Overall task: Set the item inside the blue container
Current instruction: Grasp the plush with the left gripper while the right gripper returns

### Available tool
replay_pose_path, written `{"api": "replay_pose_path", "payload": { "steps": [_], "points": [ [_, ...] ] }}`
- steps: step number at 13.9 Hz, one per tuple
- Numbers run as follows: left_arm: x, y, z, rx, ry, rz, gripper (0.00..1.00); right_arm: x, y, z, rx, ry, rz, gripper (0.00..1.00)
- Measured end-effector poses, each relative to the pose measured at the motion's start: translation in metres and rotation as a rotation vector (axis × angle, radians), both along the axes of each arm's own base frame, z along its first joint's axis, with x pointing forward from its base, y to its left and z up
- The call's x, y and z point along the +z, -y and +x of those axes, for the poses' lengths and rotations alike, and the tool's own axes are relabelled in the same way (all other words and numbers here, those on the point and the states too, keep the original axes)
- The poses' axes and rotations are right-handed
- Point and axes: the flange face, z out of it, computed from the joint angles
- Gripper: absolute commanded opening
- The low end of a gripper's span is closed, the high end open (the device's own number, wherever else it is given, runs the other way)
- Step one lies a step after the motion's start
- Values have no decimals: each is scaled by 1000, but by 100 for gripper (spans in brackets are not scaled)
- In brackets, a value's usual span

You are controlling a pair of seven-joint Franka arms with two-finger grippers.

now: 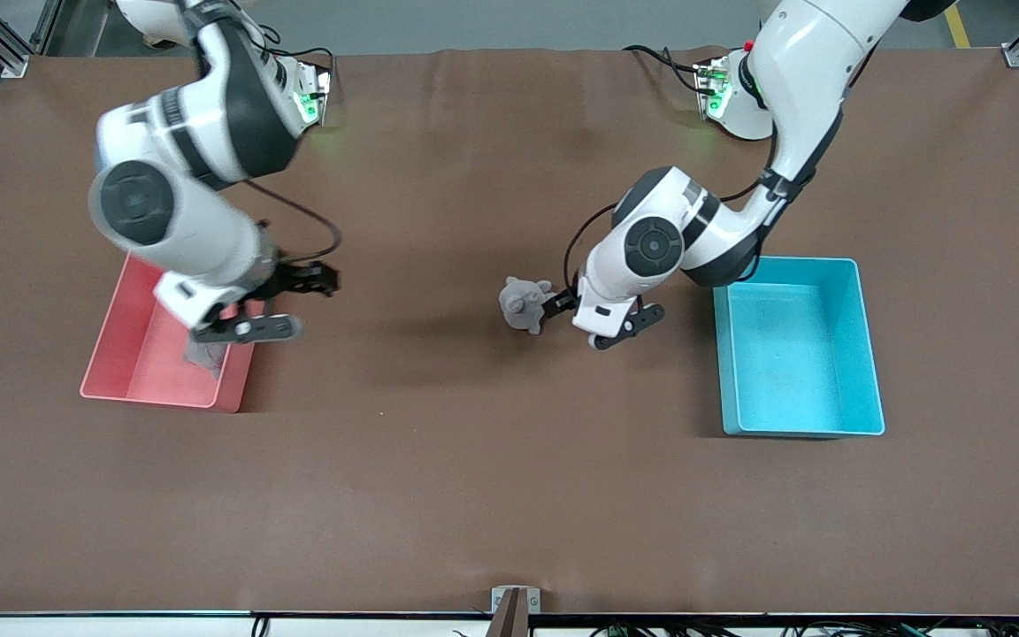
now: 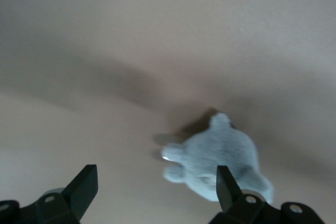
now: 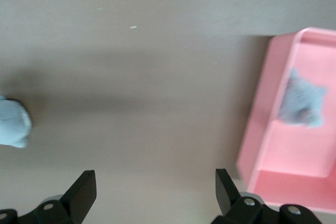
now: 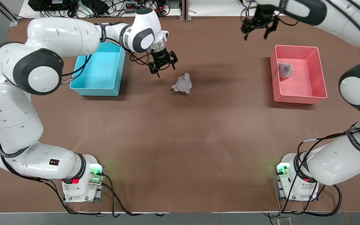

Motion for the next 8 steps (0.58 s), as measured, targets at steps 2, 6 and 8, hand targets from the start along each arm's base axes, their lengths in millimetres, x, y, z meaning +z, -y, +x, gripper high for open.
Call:
{"api": "replay_pose_path", "payload": {
  "steps": [2, 6, 8],
  "points": [
    [-4, 21, -3, 63, 4, -20, 99, -10, 72, 14, 14, -10, 20, 100],
    [-33, 58, -15, 195, -42, -9, 99, -36, 166, 17, -31, -23, 35, 100],
    [-50, 67, -19, 253, -46, 18, 99, -58, 184, 14, -55, -3, 21, 100]
  ]
}}
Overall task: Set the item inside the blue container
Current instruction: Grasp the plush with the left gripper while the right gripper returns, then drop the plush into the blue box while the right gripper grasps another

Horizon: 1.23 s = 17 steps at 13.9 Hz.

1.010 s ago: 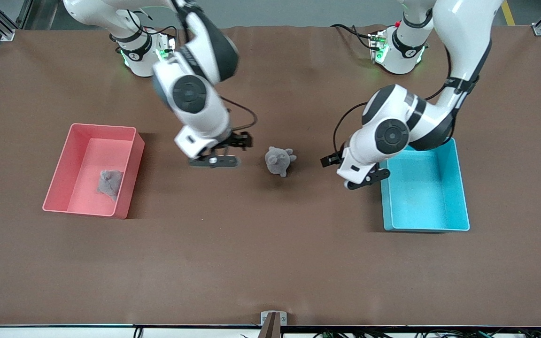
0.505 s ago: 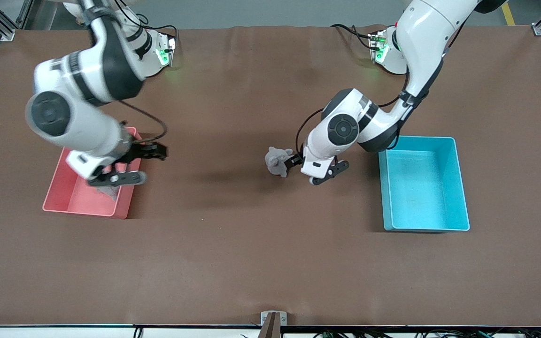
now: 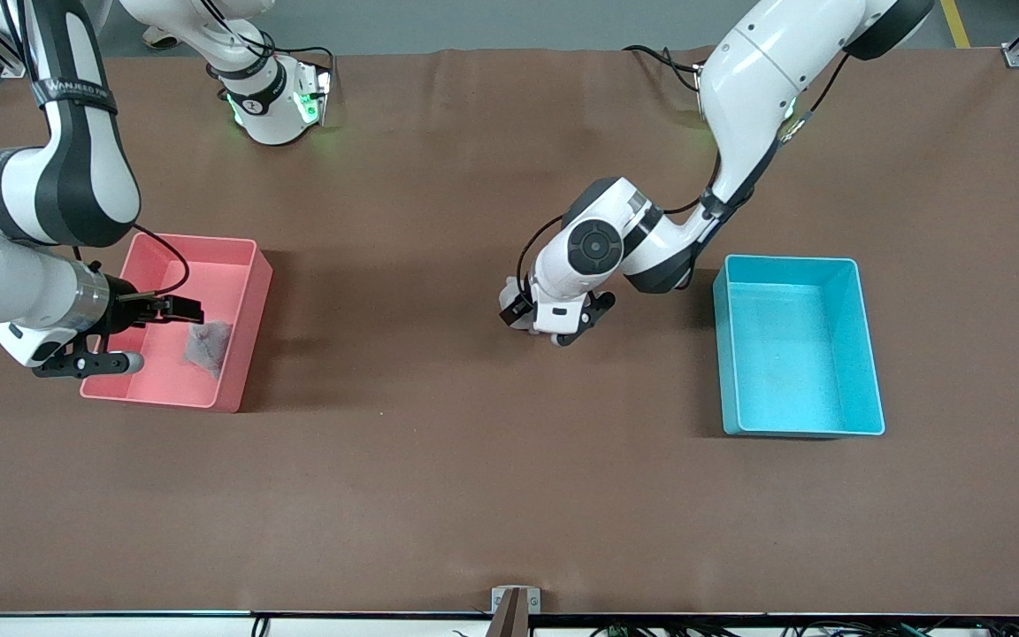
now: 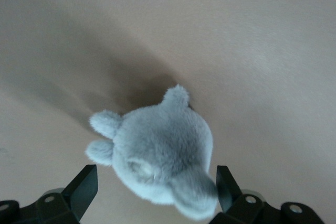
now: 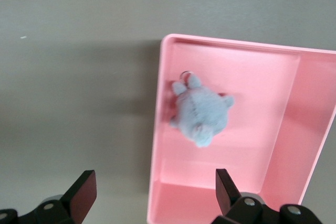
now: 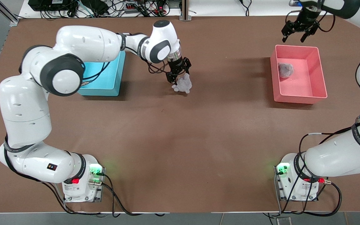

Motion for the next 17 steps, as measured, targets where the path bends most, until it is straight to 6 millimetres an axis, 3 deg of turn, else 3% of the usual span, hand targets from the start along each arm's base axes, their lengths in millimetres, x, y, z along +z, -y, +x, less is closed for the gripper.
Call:
{"api": "replay_pose_path", "payload": {
  "steps": [3, 5, 6, 9, 10, 14, 17],
  "points": [
    [-13, 12, -10, 36, 1, 27, 97, -41, 19, -9, -18, 18, -17, 100],
    [-17, 14, -14, 39, -3, 35, 81, -67, 27, -19, -2, 19, -16, 100],
    [-19, 13, -14, 40, -4, 39, 70, -77, 30, -23, 2, 19, -20, 100],
    [-26, 10, -15, 11, 14, 64, 12, -100, 31, -30, 15, 14, -33, 100],
    [-26, 10, -15, 1, 23, 69, 0, -107, 31, -31, 16, 9, -35, 100],
    [-17, 9, -9, -5, 43, 71, 0, -136, 34, -28, 13, 23, -44, 100],
    [17, -5, 12, -42, 103, 139, 0, -157, 36, -28, 13, 15, -49, 100]
  ]
}}
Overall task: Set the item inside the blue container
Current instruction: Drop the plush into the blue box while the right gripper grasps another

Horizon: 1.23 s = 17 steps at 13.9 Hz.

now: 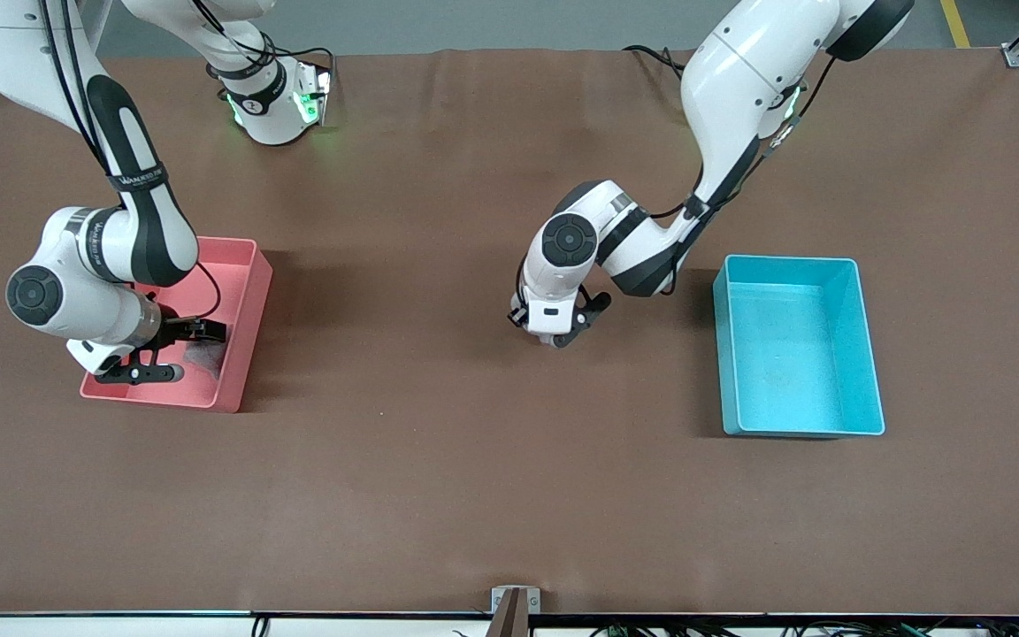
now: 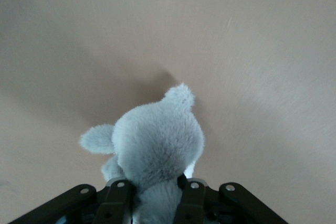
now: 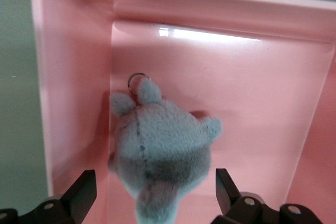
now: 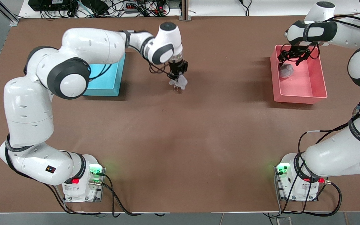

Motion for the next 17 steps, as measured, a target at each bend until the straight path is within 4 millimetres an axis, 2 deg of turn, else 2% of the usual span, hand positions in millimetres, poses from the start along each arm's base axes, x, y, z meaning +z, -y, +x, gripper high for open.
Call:
{"api": "replay_pose_path", "payload": {
  "steps": [2, 3, 4, 5, 7, 8, 11, 12, 13, 14, 15, 17],
  "points": [
    [50, -26, 25, -36, 27, 59, 0, -14, 2, -1, -2, -4, -3, 100],
    [80, -46, 39, -77, 35, 79, 0, -20, 3, -3, -4, -10, -4, 100],
    [107, -73, 54, -123, 44, 94, 0, -23, 4, -3, -3, -12, -4, 93],
    [129, -103, 70, -161, 57, 101, 0, -22, 5, -3, -3, -13, -4, 80],
    [155, -172, 100, -235, 63, 112, 0, -23, 6, -4, 2, -19, -2, 53],
    [159, -205, 110, -266, 39, 122, 1, -25, 6, -6, 9, -31, 0, 42],
    [152, -291, 124, -293, -75, 143, 23, -30, 3, -9, 19, -56, 5, 21],
    [144, -316, 125, -278, -110, 147, 35, -30, 3, -9, 21, -60, 6, 15],
    [138, -339, 127, -257, -132, 151, 81, -29, 3, -9, 22, -65, 7, 9],
    [132, -361, 128, -232, -148, 152, 99, -28, 3, -9, 26, -72, 8, 5],
    [127, -379, 129, -213, -160, 150, 100, -27, 2, -9, 34, -80, 11, 3],
    [123, -394, 129, -201, -169, 149, 100, -24, 1, -9, 54, -105, 19, 1]
  ]
}}
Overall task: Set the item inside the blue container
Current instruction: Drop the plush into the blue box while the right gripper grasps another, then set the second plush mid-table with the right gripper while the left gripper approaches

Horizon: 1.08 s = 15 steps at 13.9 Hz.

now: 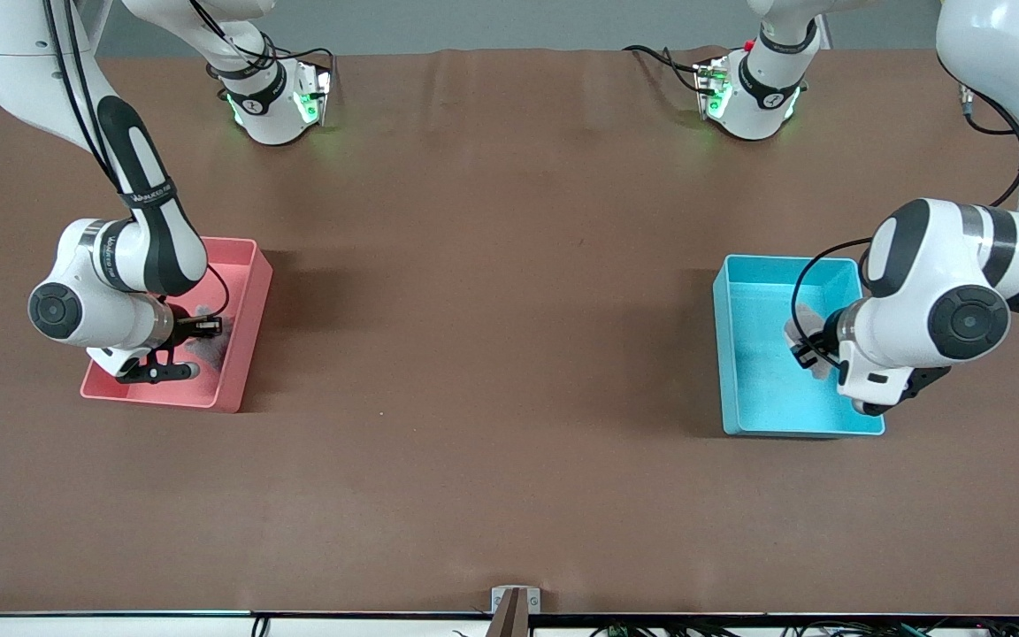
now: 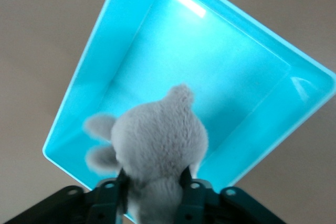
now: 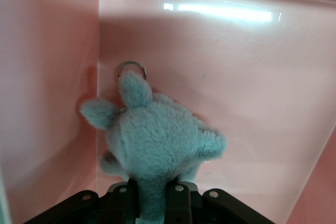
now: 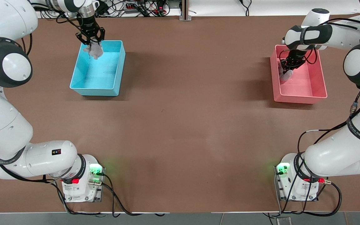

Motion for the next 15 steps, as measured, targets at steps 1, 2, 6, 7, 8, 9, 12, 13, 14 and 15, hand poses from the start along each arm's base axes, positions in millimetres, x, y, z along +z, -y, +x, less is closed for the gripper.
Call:
{"api": "replay_pose_path", "payload": {
  "steps": [1, 2, 6, 7, 8, 9, 12, 13, 14, 15],
  "points": [
    [0, 2, 0, -4, 1, 1, 100, 2, -1, 1, 5, -11, 3, 0],
    [1, 4, 0, -8, 3, 1, 100, 5, -1, 2, 8, -19, 5, 0],
    [27, 7, 8, -5, 56, -5, 100, 48, -4, 10, 13, -63, 19, 0],
    [37, 8, 9, -5, 70, -5, 100, 73, -6, 13, 17, -83, 26, 0],
    [45, 8, 10, -4, 81, -4, 100, 103, -9, 17, 21, -100, 32, 0],
    [51, 8, 10, -4, 92, -4, 100, 136, -13, 21, 30, -111, 38, 0],
    [67, 25, 11, -28, 121, -21, 100, 228, -54, 32, 66, -104, 33, 0],
    [74, 38, 11, -41, 134, -32, 100, 249, -84, 33, 51, -95, 15, 0],
    [82, 52, 9, -56, 147, -44, 100, 262, -125, 31, 27, -85, -3, 0],
    [88, 65, 8, -69, 156, -54, 100, 267, -174, 24, -1, -80, -12, 0]
  ]
}}
